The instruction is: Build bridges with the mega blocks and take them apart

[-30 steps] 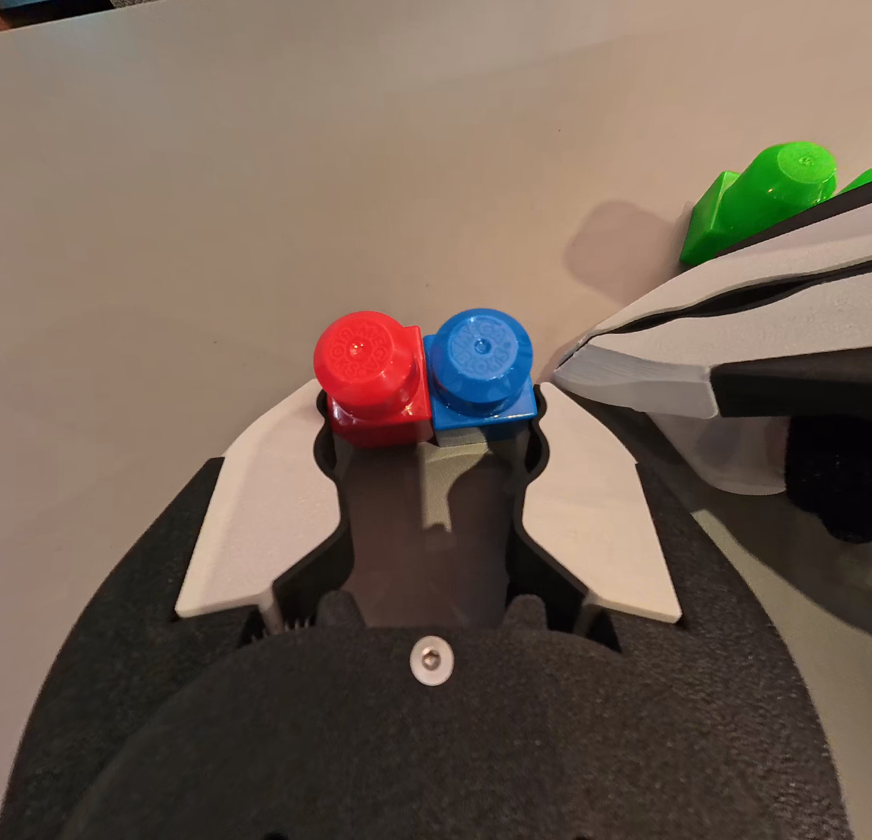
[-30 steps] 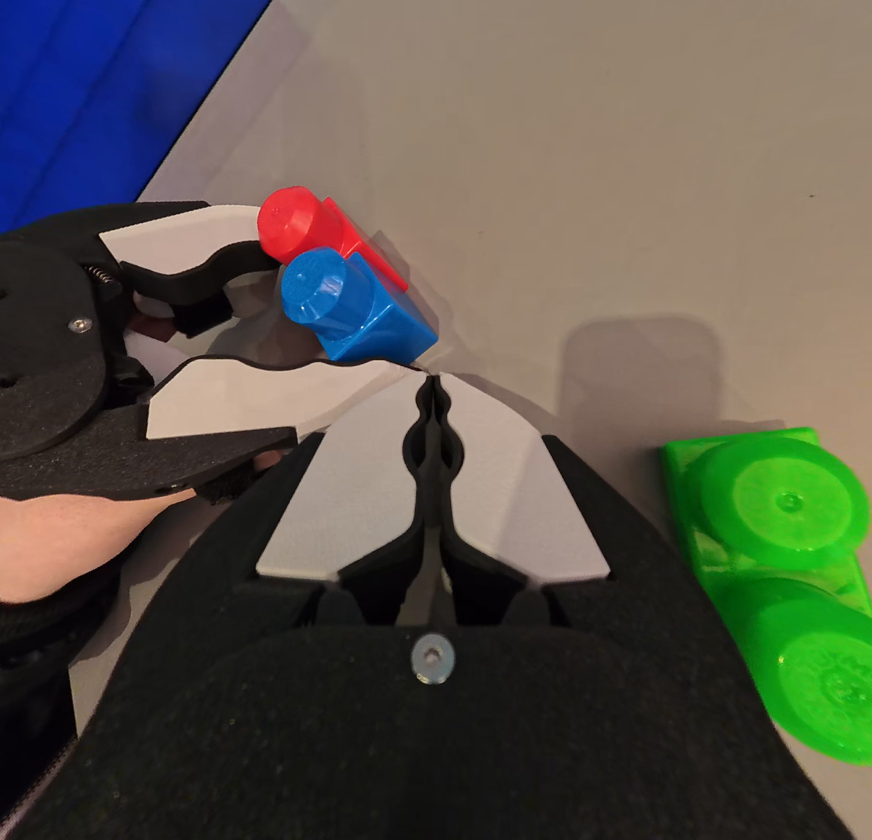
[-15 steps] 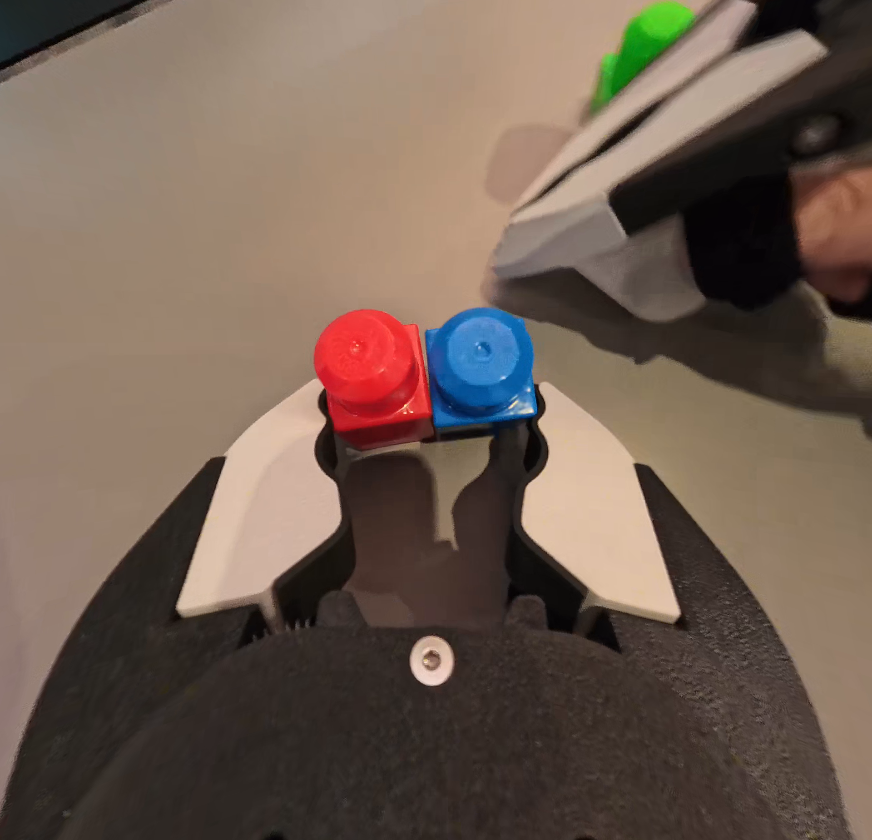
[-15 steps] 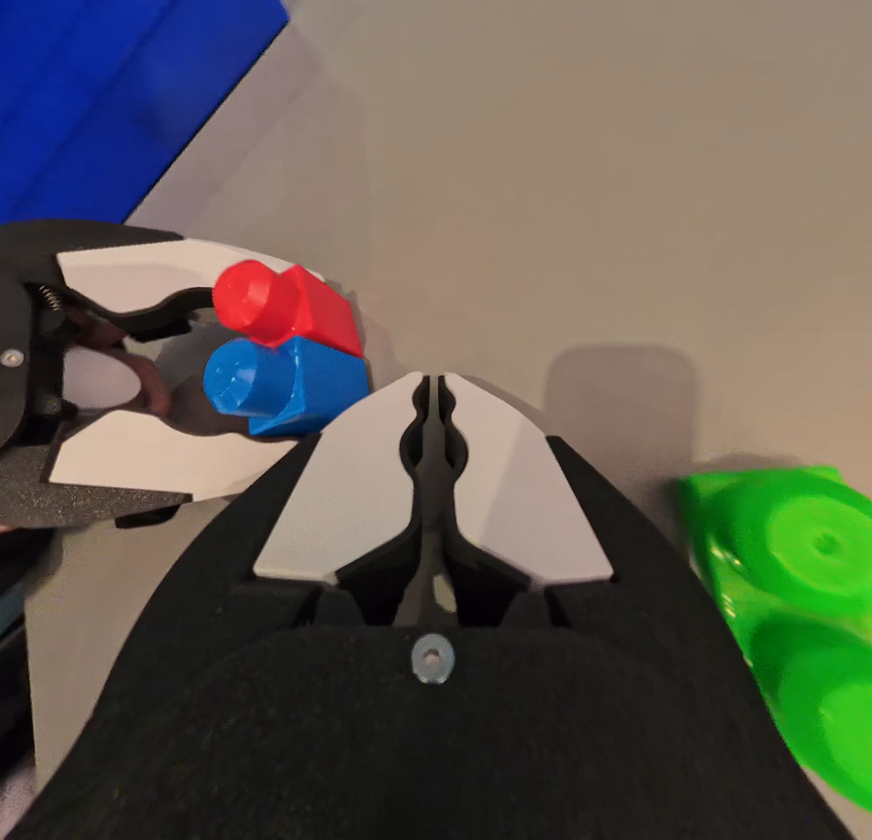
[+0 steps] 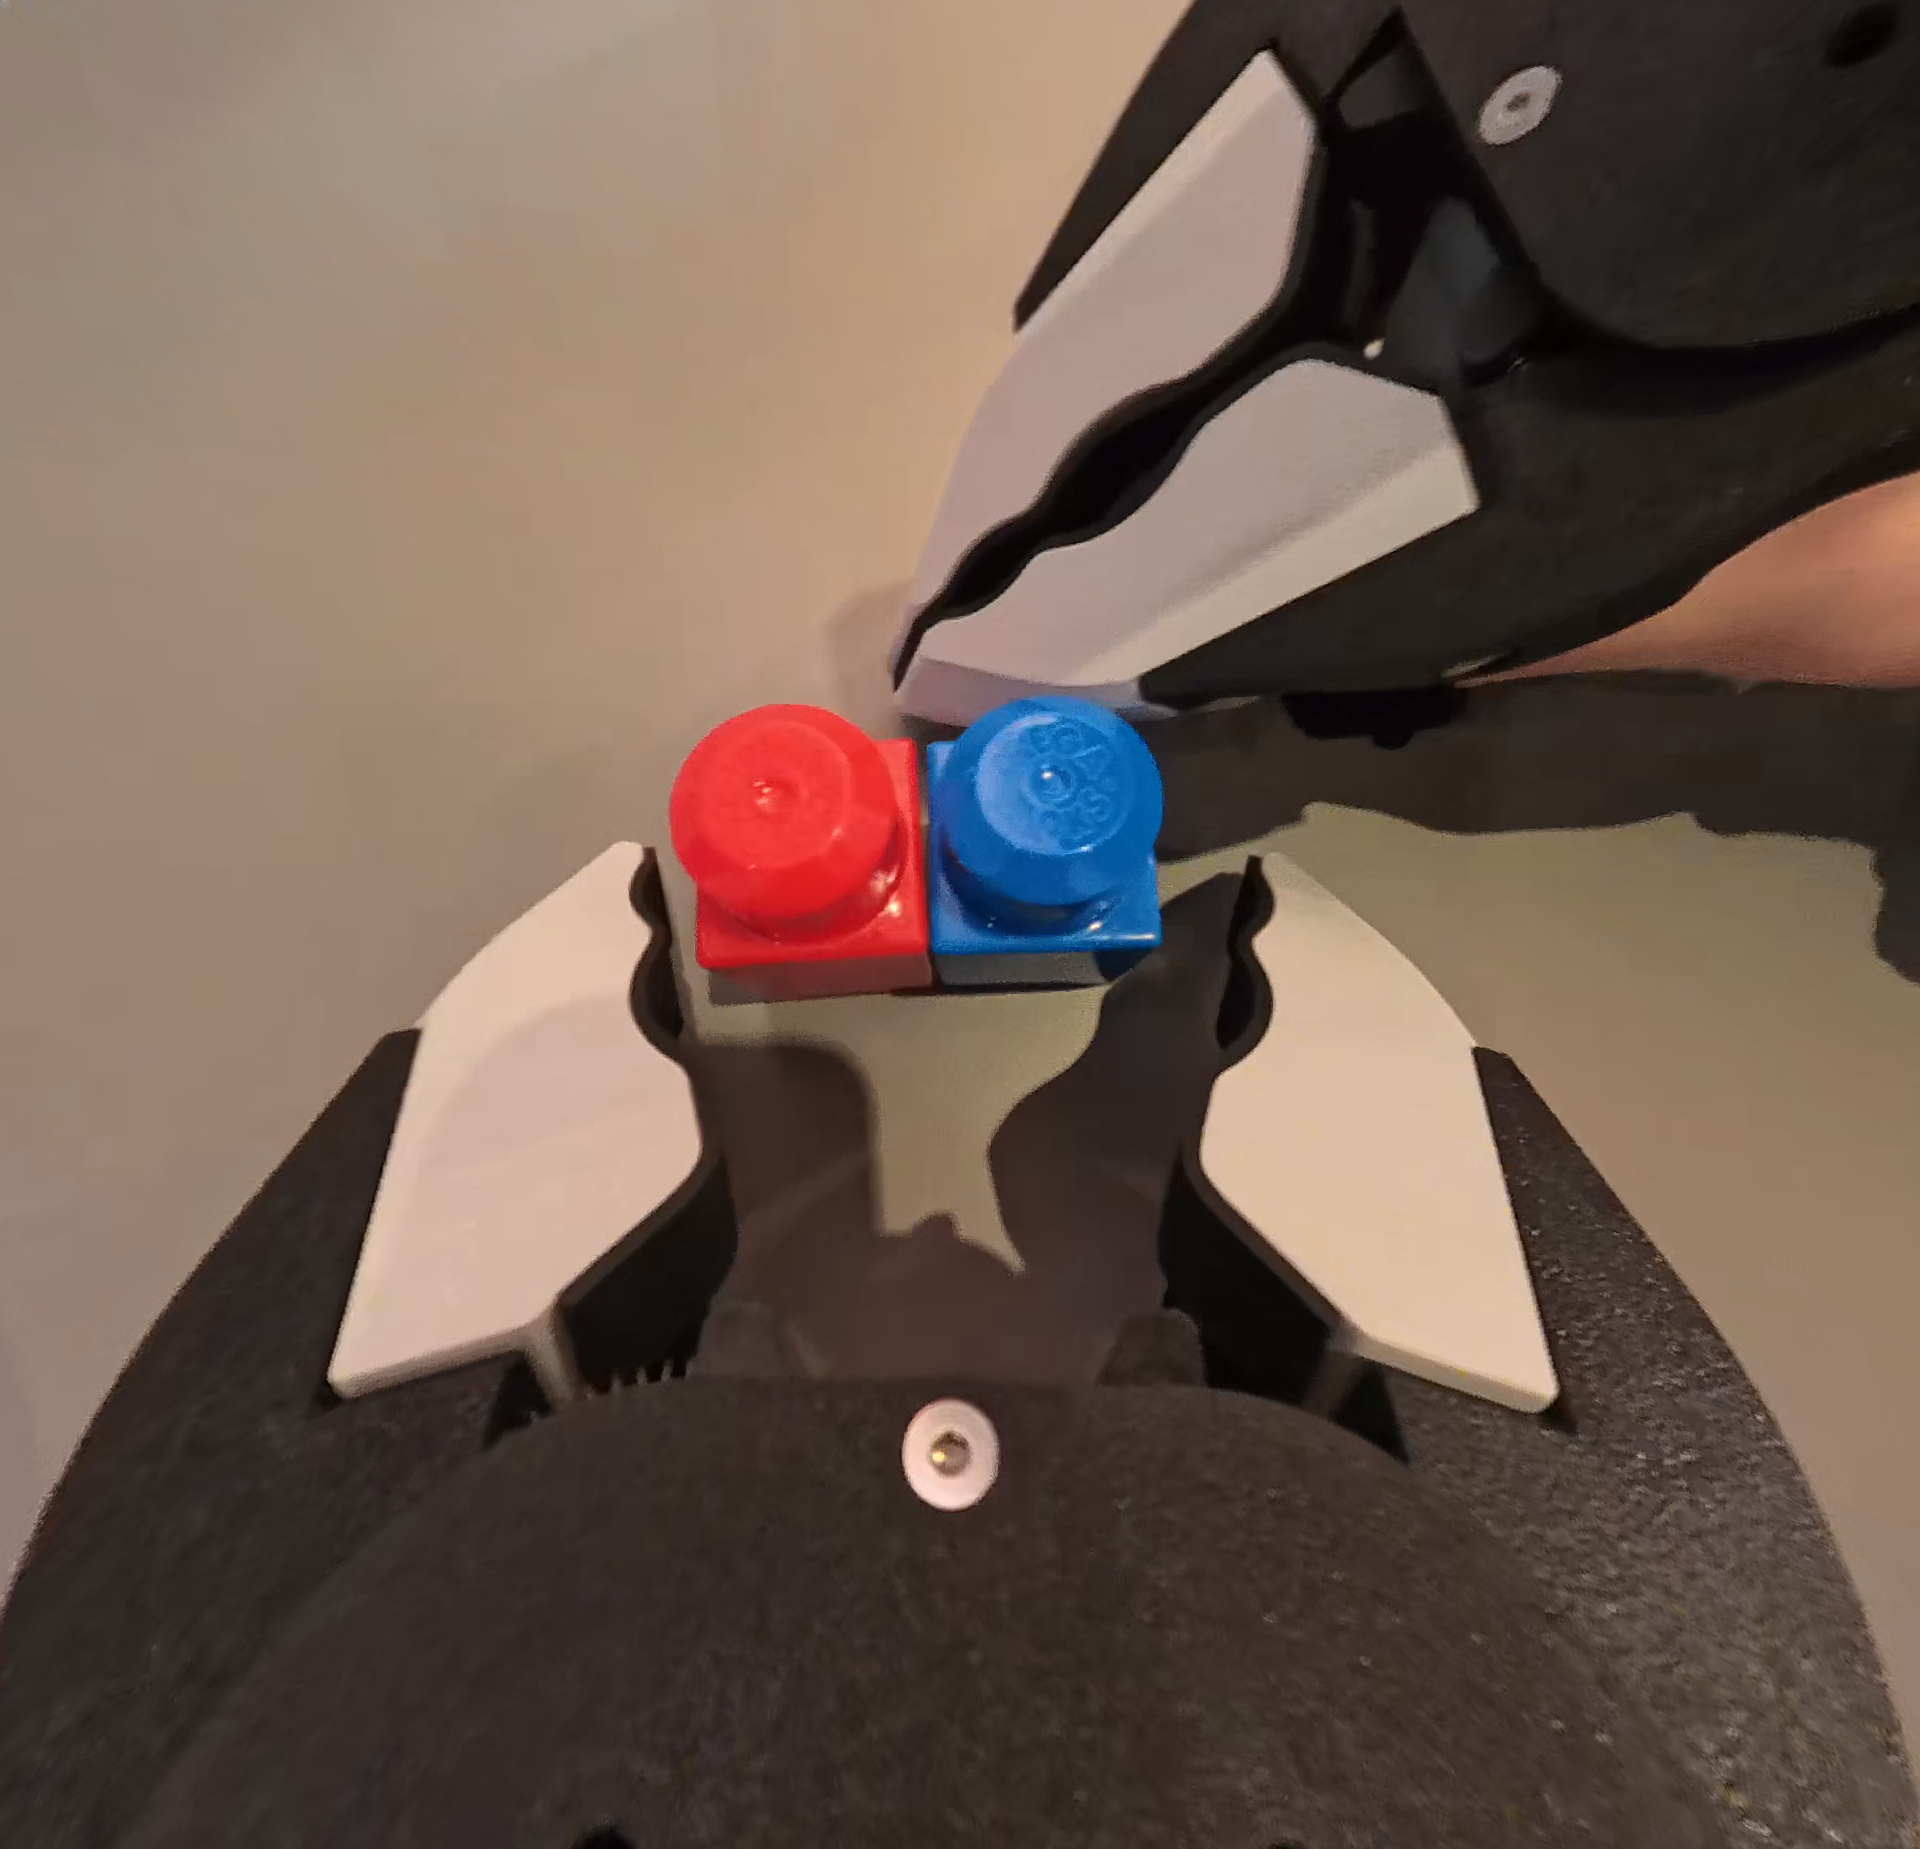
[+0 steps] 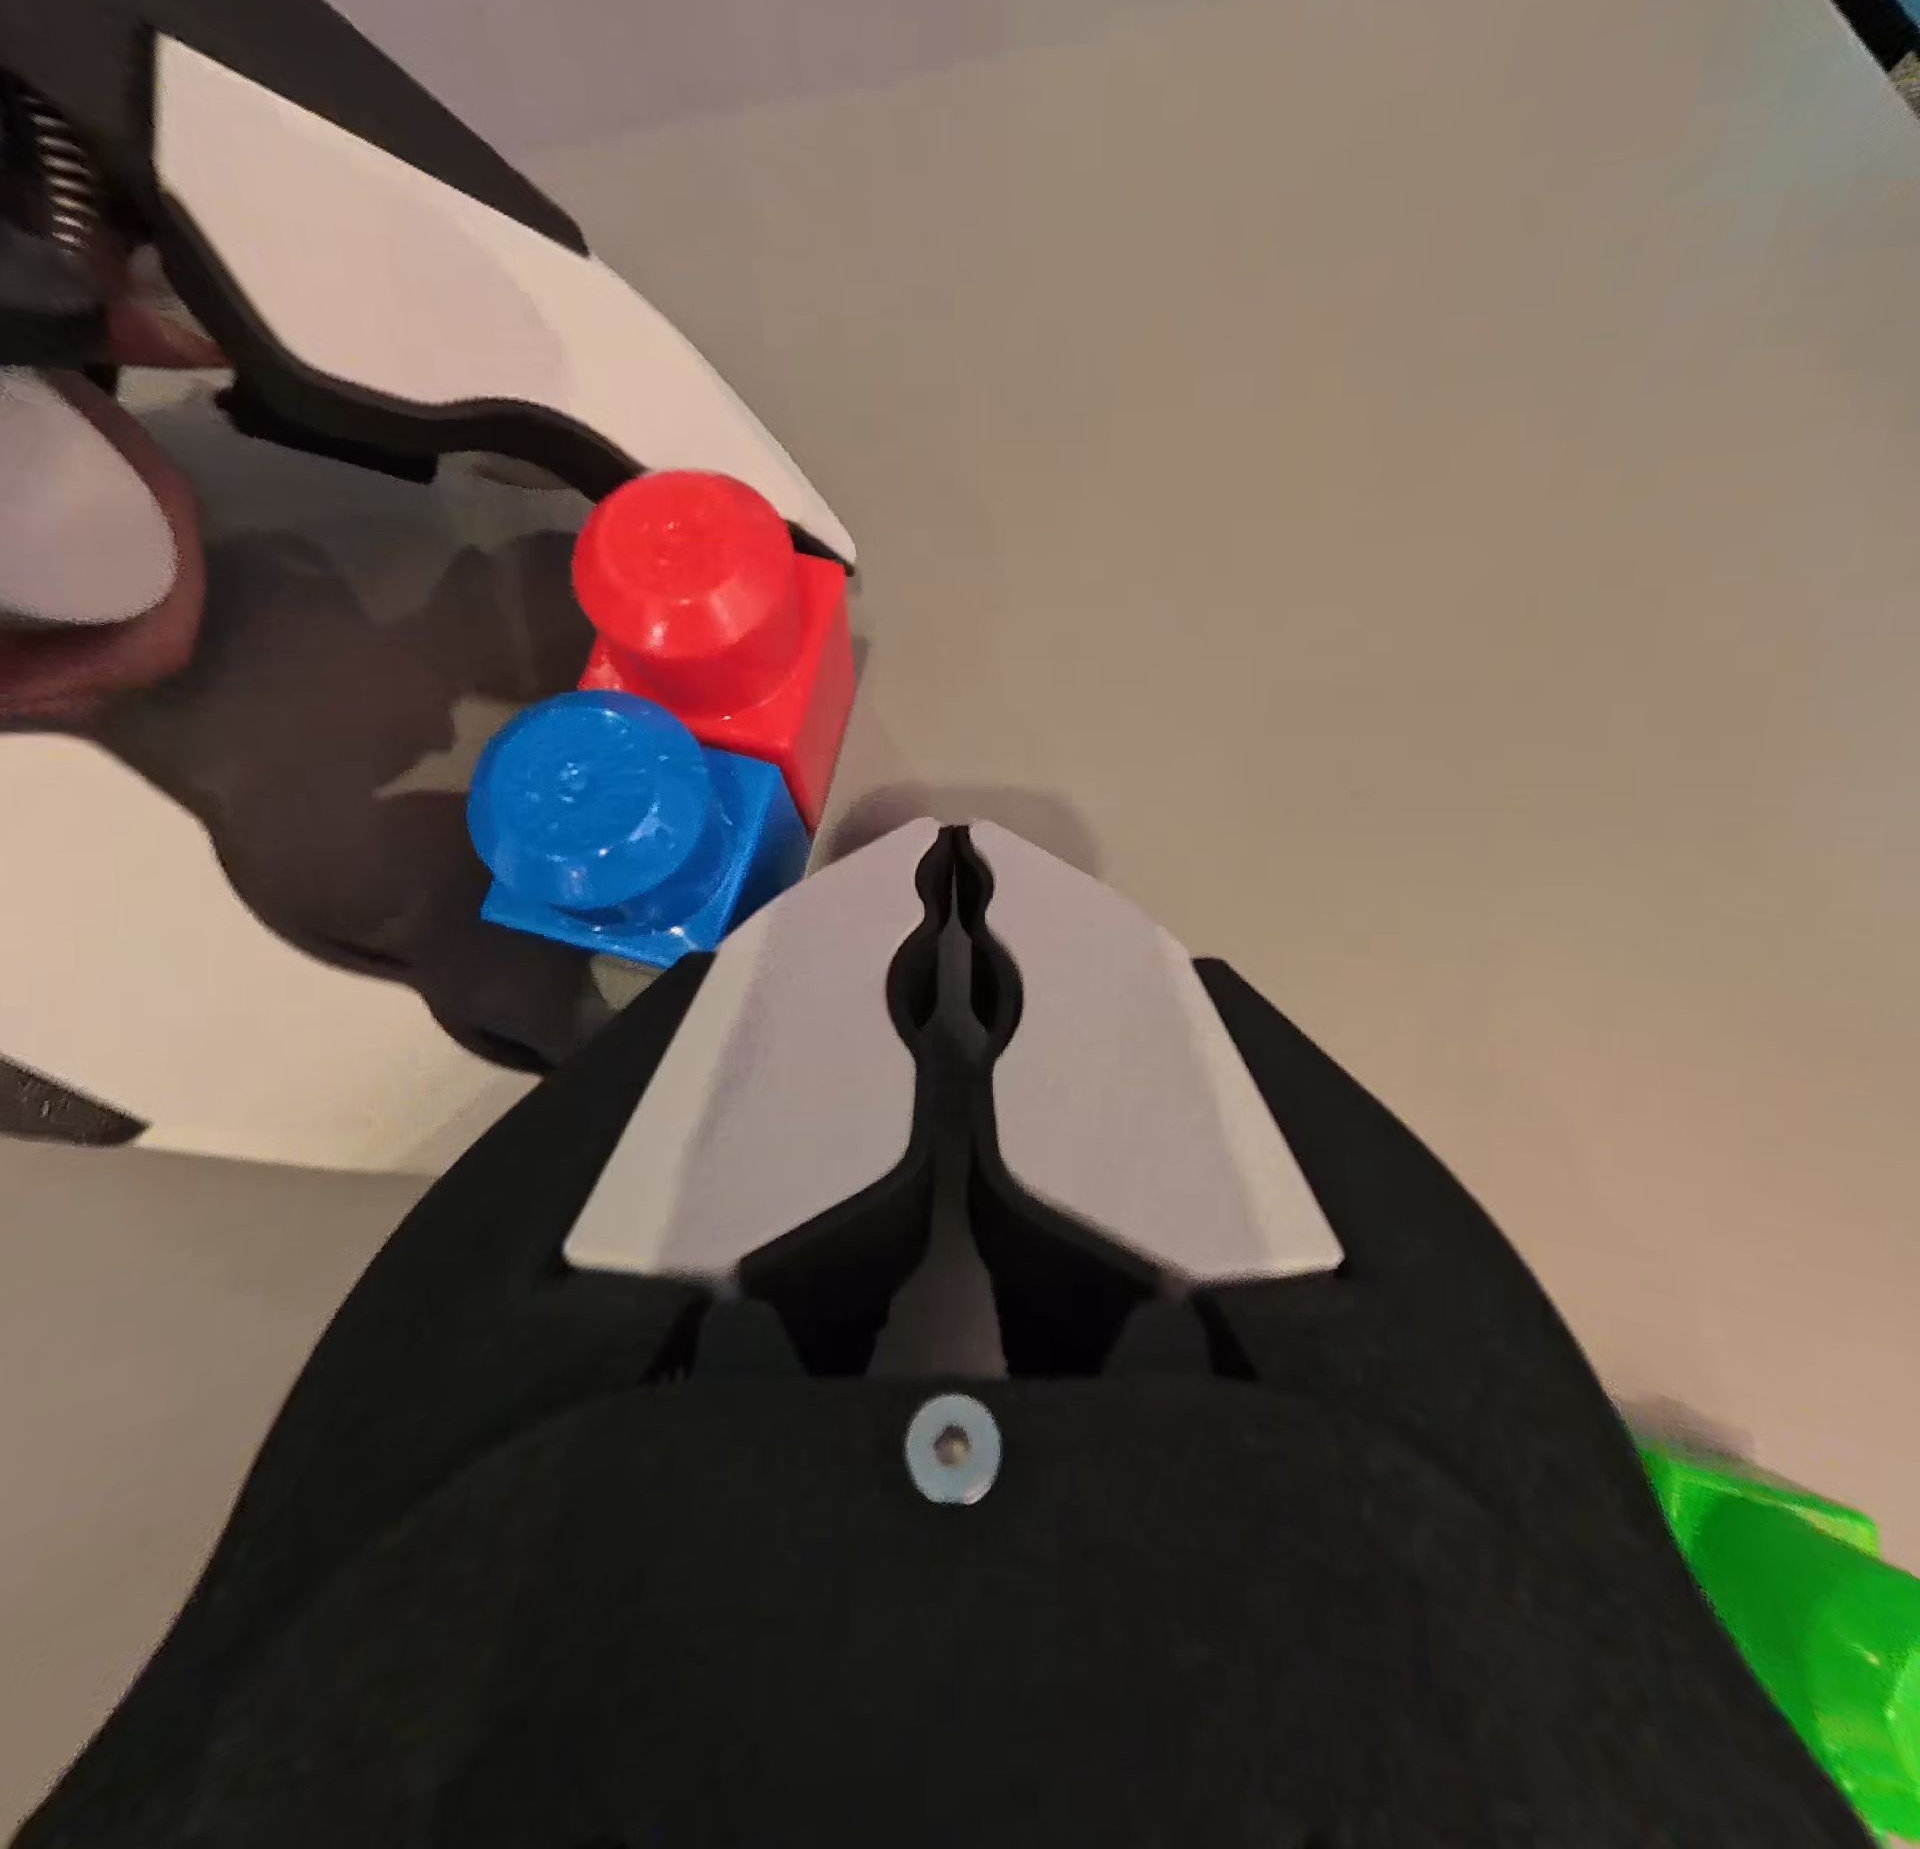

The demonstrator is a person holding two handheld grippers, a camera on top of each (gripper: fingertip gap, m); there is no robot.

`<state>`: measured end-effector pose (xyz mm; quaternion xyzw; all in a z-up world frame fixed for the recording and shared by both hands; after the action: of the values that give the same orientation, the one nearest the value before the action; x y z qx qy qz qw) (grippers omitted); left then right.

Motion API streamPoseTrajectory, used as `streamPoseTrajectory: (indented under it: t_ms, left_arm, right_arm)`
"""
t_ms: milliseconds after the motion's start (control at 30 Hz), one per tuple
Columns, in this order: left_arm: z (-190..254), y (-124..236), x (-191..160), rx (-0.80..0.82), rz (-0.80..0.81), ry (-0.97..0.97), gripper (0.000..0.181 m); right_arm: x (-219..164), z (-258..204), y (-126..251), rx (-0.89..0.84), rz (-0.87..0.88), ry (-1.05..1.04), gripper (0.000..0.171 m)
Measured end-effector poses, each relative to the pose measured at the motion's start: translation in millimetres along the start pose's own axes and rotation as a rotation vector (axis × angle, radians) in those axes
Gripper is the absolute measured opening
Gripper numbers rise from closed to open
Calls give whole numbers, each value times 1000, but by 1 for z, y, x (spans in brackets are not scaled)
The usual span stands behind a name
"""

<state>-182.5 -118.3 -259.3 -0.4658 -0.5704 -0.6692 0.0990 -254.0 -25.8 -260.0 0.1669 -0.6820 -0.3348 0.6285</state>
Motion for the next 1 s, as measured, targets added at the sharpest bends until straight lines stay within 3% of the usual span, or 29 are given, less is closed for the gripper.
streamPoseTrajectory:
  t_ms: [433,1000]
  left_arm:
    - [0,-7,4,38,-29,28,90]
    - [-2,-4,1,26,-23,22,90]
  right_arm:
    - [3,-3,-5,73,17,17,0]
    - [4,10,3,53,63,-28,0]
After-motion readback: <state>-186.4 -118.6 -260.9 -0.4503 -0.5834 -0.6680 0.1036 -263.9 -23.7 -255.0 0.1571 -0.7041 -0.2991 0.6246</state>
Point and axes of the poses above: each gripper's, where its closed fingertips meet, y back along the fingers, x out of its top, z = x × y across the jaws, the point moved 9 cm from there along y, back along the fingers, and after that the axes turned 4 degrees about -y, right-handed, at the moved point
